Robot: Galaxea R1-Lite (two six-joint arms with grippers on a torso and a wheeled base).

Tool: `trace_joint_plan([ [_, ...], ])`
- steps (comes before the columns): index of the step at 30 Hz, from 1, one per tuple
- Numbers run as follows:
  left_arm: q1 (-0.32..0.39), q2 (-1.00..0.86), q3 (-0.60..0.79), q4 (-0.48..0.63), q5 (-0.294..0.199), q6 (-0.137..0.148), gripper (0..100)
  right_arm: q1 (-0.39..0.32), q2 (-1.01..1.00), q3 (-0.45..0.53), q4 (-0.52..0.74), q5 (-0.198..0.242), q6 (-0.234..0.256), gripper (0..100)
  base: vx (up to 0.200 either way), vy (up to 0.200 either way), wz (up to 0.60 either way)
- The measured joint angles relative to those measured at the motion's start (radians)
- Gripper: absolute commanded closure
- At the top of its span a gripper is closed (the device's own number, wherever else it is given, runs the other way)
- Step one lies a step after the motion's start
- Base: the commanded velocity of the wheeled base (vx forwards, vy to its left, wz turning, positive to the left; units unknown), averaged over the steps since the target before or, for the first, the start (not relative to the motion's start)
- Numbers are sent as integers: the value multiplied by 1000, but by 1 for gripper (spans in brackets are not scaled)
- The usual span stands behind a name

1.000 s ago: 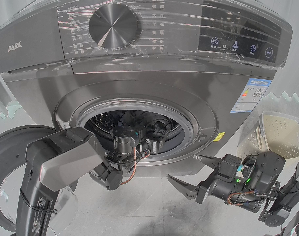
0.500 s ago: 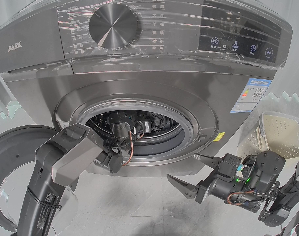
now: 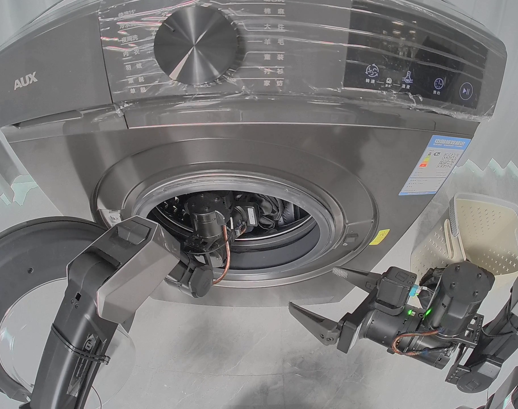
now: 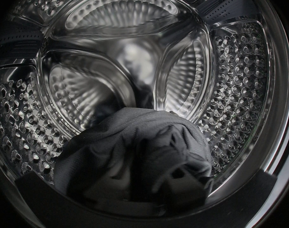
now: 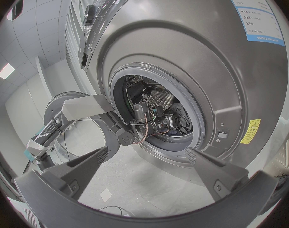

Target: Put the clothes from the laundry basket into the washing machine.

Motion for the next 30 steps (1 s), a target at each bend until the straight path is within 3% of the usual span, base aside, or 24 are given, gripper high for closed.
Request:
trace_joint_plan([
  [13,-40,-136,242,-19,-27,-16,0,0,-1,0,0,0,0,0,0,0,0],
  [30,-155,-426,792,-159,-64,-11,0,-2,-11,8,0,0,0,0,0,0,0],
])
